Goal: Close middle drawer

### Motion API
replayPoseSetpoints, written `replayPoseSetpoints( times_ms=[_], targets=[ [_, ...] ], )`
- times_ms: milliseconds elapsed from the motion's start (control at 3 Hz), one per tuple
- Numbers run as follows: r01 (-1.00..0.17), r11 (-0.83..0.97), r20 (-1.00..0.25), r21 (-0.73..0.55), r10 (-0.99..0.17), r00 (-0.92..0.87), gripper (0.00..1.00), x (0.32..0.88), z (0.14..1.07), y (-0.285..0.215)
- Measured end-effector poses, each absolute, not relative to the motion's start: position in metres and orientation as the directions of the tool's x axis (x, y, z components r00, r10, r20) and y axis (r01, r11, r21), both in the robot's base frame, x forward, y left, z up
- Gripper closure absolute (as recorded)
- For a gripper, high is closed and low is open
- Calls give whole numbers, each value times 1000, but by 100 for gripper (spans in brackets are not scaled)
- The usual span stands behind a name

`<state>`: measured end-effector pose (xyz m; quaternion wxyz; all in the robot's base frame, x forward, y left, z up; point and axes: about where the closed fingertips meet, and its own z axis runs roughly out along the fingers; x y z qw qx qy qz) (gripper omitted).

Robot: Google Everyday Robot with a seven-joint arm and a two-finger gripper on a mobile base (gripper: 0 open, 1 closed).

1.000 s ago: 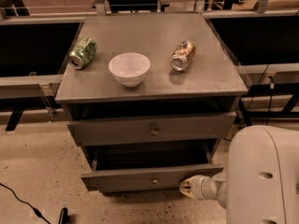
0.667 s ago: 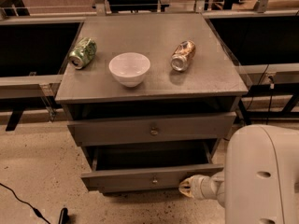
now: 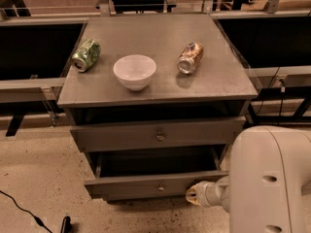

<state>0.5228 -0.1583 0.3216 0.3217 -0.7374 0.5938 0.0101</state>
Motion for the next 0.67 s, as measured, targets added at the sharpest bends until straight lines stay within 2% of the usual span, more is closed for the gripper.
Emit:
replayPoseSetpoints(
  times_ms=[667],
  targets=[
    [-884, -123, -353, -451, -885, 303, 100, 524, 322, -159]
  ],
)
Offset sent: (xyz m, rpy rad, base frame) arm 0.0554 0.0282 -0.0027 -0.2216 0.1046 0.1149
